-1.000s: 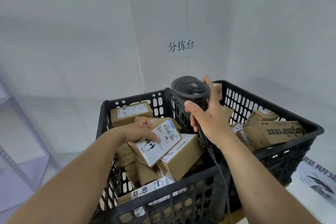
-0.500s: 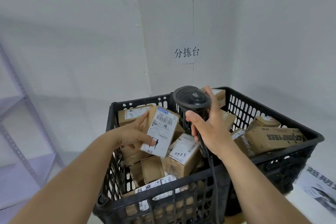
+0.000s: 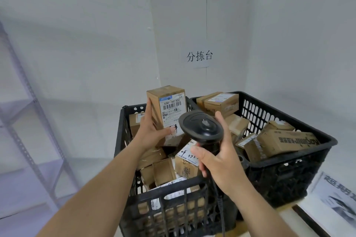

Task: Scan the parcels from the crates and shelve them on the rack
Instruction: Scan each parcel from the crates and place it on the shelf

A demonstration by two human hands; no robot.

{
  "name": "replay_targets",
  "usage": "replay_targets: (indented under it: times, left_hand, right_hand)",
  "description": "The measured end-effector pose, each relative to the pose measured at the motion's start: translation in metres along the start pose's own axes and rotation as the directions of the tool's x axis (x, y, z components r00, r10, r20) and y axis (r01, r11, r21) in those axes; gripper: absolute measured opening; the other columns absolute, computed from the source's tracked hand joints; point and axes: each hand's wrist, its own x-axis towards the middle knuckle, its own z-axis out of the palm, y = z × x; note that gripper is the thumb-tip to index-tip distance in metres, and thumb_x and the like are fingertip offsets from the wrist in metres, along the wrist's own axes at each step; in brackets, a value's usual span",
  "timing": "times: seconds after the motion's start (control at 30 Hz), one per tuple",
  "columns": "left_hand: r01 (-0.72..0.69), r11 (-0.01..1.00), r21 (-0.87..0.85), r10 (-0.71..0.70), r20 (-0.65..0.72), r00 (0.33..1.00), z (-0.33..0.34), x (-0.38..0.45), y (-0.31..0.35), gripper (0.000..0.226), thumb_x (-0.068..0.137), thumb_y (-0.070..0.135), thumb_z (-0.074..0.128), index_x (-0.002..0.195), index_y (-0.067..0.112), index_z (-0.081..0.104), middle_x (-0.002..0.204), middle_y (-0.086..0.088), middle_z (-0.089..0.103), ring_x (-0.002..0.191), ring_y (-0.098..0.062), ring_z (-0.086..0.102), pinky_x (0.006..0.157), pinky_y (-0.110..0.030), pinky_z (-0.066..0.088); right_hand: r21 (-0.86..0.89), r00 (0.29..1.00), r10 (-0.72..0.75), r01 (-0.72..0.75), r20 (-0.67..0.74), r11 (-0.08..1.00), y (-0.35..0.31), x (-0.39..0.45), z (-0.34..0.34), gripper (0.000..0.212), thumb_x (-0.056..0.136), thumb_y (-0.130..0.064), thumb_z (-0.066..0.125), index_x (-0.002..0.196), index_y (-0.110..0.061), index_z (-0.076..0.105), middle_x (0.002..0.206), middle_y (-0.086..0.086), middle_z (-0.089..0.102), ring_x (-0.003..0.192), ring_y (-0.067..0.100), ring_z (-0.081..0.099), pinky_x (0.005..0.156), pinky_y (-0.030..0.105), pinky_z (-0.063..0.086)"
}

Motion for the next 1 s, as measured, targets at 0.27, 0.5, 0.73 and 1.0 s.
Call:
replay_targets:
  times: [0.27, 0.5, 0.73, 1.0]
  left_hand:
    - [-0.014, 1.000, 0.010, 0.013, 0.055, 0.998, -0.003, 0.001, 0.006, 0.121, 0.076, 0.000, 0.078, 0.152, 0.036, -0.008, 0.123, 0.026, 0.051, 0.105, 0.015, 0.051, 0.105, -0.034, 0.042]
    - [0.001, 1.000, 0.023, -0.003, 0.067, 0.998, -0.011, 0.000, 0.009, 0.120, 0.074, 0.003, 0.079, 0.150, 0.043, -0.005, 0.140, 0.005, 0.046, 0.130, -0.018, 0.044, 0.109, -0.055, 0.037]
    - [0.025, 1.000, -0.020, -0.022, 0.124, 0.992, -0.018, -0.003, 0.009, 0.122, 0.075, 0.002, 0.078, 0.152, 0.036, -0.010, 0.130, 0.018, 0.052, 0.113, 0.005, 0.050, 0.111, -0.047, 0.036]
    - [0.088, 0.994, -0.069, -0.074, 0.185, 0.980, -0.021, -0.010, 0.018, 0.113, 0.079, 0.015, 0.078, 0.152, 0.041, -0.004, 0.135, 0.006, 0.055, 0.123, -0.011, 0.048, 0.106, -0.034, 0.037]
  right_hand:
    - [-0.021, 0.997, -0.015, 0.013, -0.071, 1.000, -0.011, -0.011, 0.014, 0.091, 0.088, -0.015, 0.071, 0.127, -0.072, 0.012, 0.119, 0.013, 0.057, 0.054, 0.018, 0.054, 0.052, 0.030, 0.051]
    - [-0.074, 0.995, -0.019, 0.011, -0.100, 0.997, -0.017, -0.015, 0.026, 0.089, 0.088, -0.015, 0.070, 0.128, -0.071, 0.012, 0.112, 0.012, 0.057, 0.052, 0.016, 0.054, 0.051, 0.028, 0.051]
    - [-0.131, 0.990, -0.033, 0.015, -0.140, 0.991, -0.022, -0.015, 0.034, 0.093, 0.089, -0.013, 0.069, 0.151, -0.049, 0.010, 0.115, 0.013, 0.055, 0.051, 0.015, 0.055, 0.052, 0.027, 0.052]
    - [-0.180, 0.942, -0.113, 0.058, -0.316, 0.982, -0.027, -0.021, 0.040, 0.105, 0.057, -0.048, 0.080, 0.127, -0.082, 0.010, 0.136, -0.002, 0.057, 0.108, 0.022, 0.055, 0.101, 0.064, 0.044]
